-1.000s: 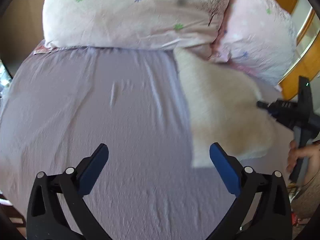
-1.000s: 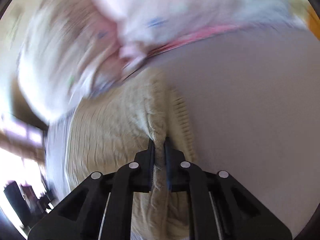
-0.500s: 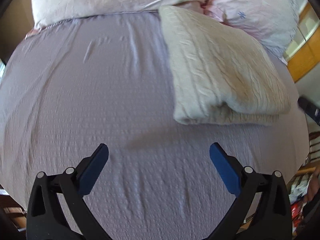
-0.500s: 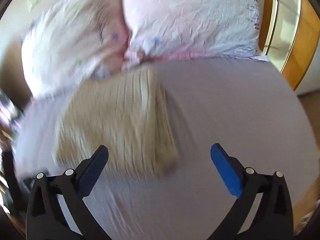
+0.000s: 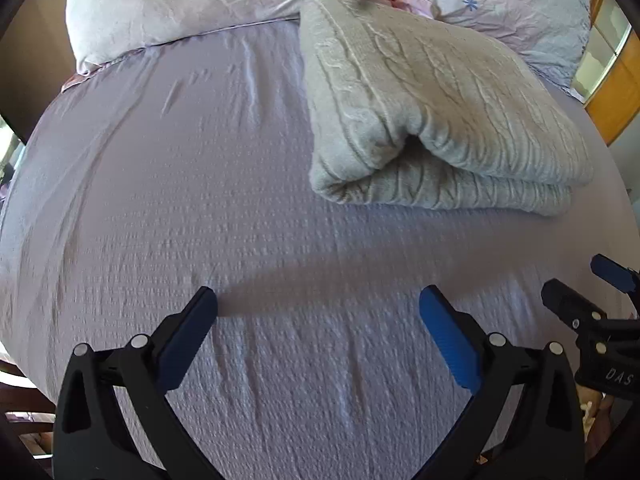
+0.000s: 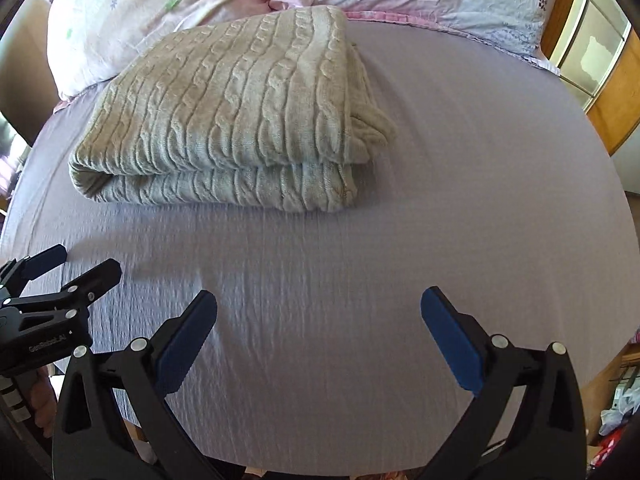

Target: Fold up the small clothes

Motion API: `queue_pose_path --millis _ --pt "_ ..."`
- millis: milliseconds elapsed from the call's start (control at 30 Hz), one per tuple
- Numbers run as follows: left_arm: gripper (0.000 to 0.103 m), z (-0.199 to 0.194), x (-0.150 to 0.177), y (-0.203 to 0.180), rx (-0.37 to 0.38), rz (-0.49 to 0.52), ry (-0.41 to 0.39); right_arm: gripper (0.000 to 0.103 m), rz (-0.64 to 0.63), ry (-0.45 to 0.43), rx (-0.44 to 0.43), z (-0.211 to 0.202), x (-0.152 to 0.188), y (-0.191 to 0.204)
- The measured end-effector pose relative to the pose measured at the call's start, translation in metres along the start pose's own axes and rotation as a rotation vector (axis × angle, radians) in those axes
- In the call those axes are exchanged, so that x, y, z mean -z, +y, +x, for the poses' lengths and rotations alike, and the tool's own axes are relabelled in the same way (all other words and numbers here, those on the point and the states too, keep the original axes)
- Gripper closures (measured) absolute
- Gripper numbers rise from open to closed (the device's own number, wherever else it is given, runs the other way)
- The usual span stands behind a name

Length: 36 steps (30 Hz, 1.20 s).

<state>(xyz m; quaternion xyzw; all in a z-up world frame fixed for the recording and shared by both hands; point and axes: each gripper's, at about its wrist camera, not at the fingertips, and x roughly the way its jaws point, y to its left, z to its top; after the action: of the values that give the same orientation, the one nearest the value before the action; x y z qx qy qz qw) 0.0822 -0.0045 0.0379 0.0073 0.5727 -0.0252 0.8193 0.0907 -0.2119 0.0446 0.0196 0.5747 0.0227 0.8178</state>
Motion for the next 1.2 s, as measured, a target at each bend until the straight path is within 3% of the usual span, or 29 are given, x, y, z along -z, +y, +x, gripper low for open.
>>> queue_pose_path --millis 67,200,500,700,1200 --pt "0.002 0.0 0.001 -0.002 -0.019 0.0 -0.009 0.001 -0.012 0.024 0.009 0.006 0.004 0.002" --pt "0.002 0.003 -0.002 0.001 -0.018 -0.01 -0.014 0.001 -0.029 -0.012 0.026 0.006 0.007 0.003" --pt "0.002 -0.005 0.023 -0.008 -0.027 -0.002 -0.169 0.001 -0.037 -0.215 0.017 -0.003 0.04 0.002" --pt "0.002 -0.007 0.033 -0.01 -0.024 0.012 -0.243 0.001 -0.039 -0.296 0.017 -0.011 0.059 0.006" --pt "0.002 -0.005 0.034 -0.005 -0.026 0.022 -0.311 0.001 -0.05 -0.319 0.009 -0.012 0.057 -0.004"
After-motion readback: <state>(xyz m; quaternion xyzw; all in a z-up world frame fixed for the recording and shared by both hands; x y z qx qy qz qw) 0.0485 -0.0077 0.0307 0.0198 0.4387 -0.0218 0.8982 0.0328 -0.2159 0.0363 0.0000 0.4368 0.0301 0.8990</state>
